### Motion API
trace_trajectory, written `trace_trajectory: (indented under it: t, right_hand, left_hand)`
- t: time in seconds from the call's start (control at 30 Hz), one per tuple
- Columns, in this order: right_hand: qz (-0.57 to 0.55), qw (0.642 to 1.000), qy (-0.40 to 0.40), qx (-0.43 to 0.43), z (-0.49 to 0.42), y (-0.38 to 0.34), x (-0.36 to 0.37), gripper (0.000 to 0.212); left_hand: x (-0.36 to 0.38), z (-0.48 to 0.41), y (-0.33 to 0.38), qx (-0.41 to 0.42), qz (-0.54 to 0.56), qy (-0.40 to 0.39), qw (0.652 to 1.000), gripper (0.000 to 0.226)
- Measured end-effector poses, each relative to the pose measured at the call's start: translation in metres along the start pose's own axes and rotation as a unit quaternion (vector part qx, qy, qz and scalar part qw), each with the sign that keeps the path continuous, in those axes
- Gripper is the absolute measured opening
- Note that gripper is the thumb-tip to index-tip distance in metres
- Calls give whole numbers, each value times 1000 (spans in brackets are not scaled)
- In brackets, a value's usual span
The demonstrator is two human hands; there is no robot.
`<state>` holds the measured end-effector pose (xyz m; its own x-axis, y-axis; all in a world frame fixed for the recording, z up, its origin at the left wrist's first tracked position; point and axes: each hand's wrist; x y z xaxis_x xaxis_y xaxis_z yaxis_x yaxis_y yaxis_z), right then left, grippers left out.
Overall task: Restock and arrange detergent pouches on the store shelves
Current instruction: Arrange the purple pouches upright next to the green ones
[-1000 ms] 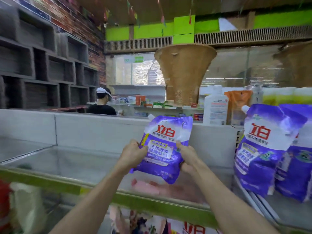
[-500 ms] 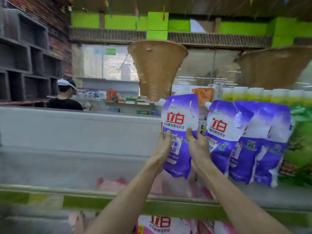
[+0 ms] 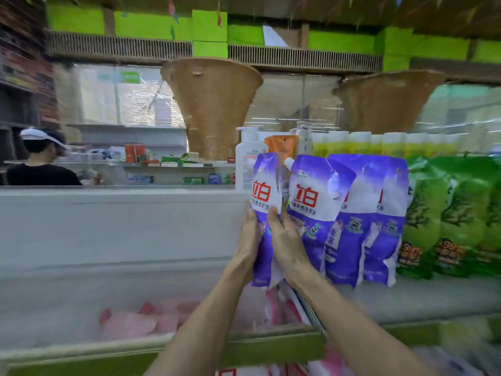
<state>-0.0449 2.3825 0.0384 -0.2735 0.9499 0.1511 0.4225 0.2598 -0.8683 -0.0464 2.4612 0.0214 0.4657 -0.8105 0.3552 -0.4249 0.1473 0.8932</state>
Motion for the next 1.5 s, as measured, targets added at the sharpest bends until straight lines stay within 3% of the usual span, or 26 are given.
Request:
trace_trajectory:
  t: [0.13, 0.2, 0.27, 0.4, 0.57, 0.67, 0.73, 0.83, 0.93, 1.0, 1.13, 1.27, 1.5]
  right_hand:
    - [21, 997, -73, -29, 3, -8, -12, 39]
    - [27, 993, -107, -33, 5, -12, -28, 49]
    - [38, 995, -88, -36, 8, -17, -46, 59]
    - [36, 999, -25, -31, 13, -24, -72, 40]
    - [70, 995, -61, -28, 16, -22, -97, 46]
    - [98, 992, -65, -38, 14, -17, -130, 46]
    - [207, 973, -44, -91, 8, -11, -156, 47]
    - [418, 891, -26, -175, 5, -7, -199, 47]
    - [557, 798, -36, -228, 8, -5, -227, 44]
    - [607, 762, -63, -215, 5, -5, -240, 45]
    - [616, 752, -152, -181, -8, -2, -246, 55]
    - [621, 745, -166, -178, -14, 5, -228, 71]
    - [628, 743, -122, -198, -20, 20, -220, 65]
  left_hand:
    - [-1, 0, 3, 31, -91, 44, 994, 41]
    - [-9, 4, 9, 53, -173, 80, 980, 53]
    - [-19, 17, 17, 88, -230, 72, 967, 72]
    - [-11, 50, 30, 121, -249, 52, 959, 92]
    - [10, 78, 14, 175, -286, 110, 936, 50]
    - [23, 98, 6, 240, -370, 205, 874, 78]
    - [35, 113, 3, 307, -413, 275, 812, 75]
    - [64, 137, -3, 369, -522, 301, 708, 53]
    - [86, 150, -17, 353, -664, 258, 607, 52]
    - [92, 148, -25, 288, -702, 221, 613, 66]
    - [95, 135, -33, 165, -689, 158, 688, 99]
    - [104, 126, -40, 147, -675, 154, 707, 101]
    - [92, 103, -45, 150, -643, 150, 736, 92]
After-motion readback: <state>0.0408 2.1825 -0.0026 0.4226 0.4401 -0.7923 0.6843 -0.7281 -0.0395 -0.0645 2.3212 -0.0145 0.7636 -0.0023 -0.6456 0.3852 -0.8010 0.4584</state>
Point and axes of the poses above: each hand's wrist, its own z-axis away from the middle knuckle, its own x-axis out of the palm, y = z × x, and after that the axes turned 9 degrees about y, right-handed
